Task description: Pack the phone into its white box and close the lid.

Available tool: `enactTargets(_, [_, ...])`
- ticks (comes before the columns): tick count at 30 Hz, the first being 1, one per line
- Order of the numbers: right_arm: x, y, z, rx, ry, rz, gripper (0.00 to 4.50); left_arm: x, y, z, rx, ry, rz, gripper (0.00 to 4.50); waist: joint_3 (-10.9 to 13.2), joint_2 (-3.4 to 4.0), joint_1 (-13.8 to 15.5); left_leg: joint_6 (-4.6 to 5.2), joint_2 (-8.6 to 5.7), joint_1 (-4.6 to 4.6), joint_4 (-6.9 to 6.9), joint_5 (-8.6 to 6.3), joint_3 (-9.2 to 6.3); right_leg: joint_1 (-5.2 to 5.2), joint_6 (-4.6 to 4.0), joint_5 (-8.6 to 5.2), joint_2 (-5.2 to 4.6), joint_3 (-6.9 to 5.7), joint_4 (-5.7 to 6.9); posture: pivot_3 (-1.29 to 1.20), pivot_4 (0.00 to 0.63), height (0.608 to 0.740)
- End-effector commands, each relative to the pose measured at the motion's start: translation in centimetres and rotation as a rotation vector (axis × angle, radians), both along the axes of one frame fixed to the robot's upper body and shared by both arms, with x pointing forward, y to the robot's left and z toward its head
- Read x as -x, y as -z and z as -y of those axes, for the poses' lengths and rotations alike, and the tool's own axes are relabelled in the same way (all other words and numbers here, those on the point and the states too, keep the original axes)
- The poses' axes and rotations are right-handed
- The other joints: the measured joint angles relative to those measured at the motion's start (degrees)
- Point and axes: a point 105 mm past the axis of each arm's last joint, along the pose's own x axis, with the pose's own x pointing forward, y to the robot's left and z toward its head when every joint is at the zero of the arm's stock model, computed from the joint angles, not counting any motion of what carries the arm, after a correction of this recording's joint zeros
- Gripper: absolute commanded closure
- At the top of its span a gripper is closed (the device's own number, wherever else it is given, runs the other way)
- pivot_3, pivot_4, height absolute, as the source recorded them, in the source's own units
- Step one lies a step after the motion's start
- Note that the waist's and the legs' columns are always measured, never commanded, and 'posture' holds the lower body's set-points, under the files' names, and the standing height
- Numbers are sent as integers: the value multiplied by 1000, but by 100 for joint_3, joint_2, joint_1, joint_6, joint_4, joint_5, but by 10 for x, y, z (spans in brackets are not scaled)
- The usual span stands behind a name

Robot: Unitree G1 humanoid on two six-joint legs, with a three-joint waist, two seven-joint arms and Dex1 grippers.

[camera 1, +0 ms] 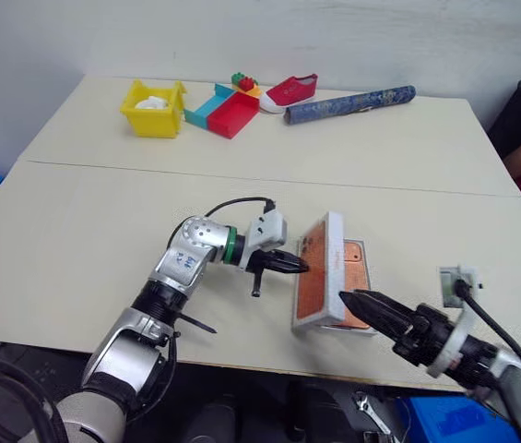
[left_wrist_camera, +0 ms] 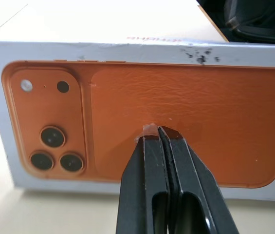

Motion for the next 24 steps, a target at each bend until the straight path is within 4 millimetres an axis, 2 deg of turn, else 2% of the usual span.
enactTargets(1, [19, 0, -2, 117, -111, 46, 778, 2, -6, 18, 25, 35, 40, 4500, 2, -7, 23, 0, 1, 0, 0, 0, 0, 0, 0, 0, 1, 1, -1, 0, 150, 740])
enactTargets(5, [27, 13, -1, 185, -147, 32, 778, 0, -10, 30, 49, 43, 71, 4500, 4, -10, 74, 1, -1, 1, 4, -1, 3, 1, 3, 2, 0, 3, -4, 0, 150, 740])
enactTargets(7, [26, 22, 0, 242, -152, 34, 1148, -3, -20, 29, 72, 37, 81, 4500, 5, -12, 67, 1, -2, 1, 4, -1, 6, 1, 7, 4, 0, 6, -5, 0, 150, 740])
enactTargets(9, [22, 32, 3, 324, -156, 50, 1623, -5, -34, 17, 87, 34, 71, 4500, 5, -12, 54, -1, -2, 2, 4, 0, 6, 0, 8, 5, 0, 6, -4, 0, 150, 740])
enactTargets(12, [19, 40, 5, 395, -169, 73, 2708, -5, -39, 0, 63, 45, 53, 4500, 5, -11, 35, -9, 0, 5, 4, 2, 8, -4, 5, 3, 3, 6, 2, 0, 150, 740])
enactTargets(14, [18, 46, 7, 459, -190, 89, 3465, -6, -28, -22, -24, 51, 43, 4500, 5, -10, 37, -27, 0, 6, 3, 12, 7, -5, 4, 2, 4, 5, 3, 0, 150, 740])
enactTargets(17, [17, 54, 10, 509, -207, 107, 4479, -5, -8, -44, -140, 60, 25, 4500, 4, -9, 49, -44, -1, 6, 3, 21, 7, -5, 3, 2, 3, 5, 2, 0, 150, 740])
enactTargets(20, [13, 63, 13, 526, -198, 107, 4479, -5, 12, -48, -225, 67, 38, 4500, 4, -9, 92, -42, -6, 5, 3, 21, 7, -3, 3, 2, -1, 5, -2, 0, 150, 740])
enactTargets(24, [9, 72, 15, 534, -193, 110, 4479, -13, 24, -25, -227, 36, 71, 4500, 4, -13, 181, -33, -16, -1, 5, 18, 7, -3, 5, 3, -8, 5, -6, 0, 150, 740])
